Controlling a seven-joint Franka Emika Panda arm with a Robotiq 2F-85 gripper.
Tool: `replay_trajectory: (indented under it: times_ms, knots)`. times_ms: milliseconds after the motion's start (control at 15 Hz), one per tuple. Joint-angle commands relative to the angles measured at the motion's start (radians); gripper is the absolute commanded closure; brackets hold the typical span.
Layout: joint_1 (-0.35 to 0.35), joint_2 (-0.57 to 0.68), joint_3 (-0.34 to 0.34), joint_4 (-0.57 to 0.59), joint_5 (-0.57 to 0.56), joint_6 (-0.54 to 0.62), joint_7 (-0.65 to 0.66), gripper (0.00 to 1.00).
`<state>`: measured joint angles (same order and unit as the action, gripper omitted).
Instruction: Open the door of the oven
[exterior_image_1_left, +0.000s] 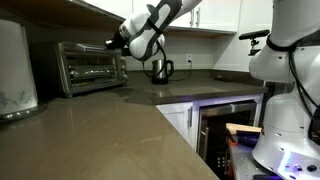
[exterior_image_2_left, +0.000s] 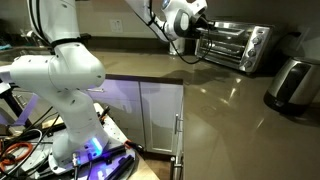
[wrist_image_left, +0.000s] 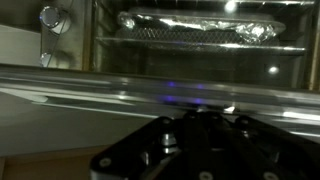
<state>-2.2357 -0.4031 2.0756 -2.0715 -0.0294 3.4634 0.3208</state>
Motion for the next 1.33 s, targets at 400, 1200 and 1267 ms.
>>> replay_trajectory:
  times_ms: [400, 1200, 1267]
  knots:
    - [0.195, 0.031, -0.193, -0.127, 0.006, -0.003, -0.027, 0.95]
    - [0.287, 0.043, -0.268, -0.19, -0.007, -0.014, -0.006, 0.95]
    - [0.292, 0.044, -0.27, -0.193, -0.007, -0.019, -0.006, 0.95]
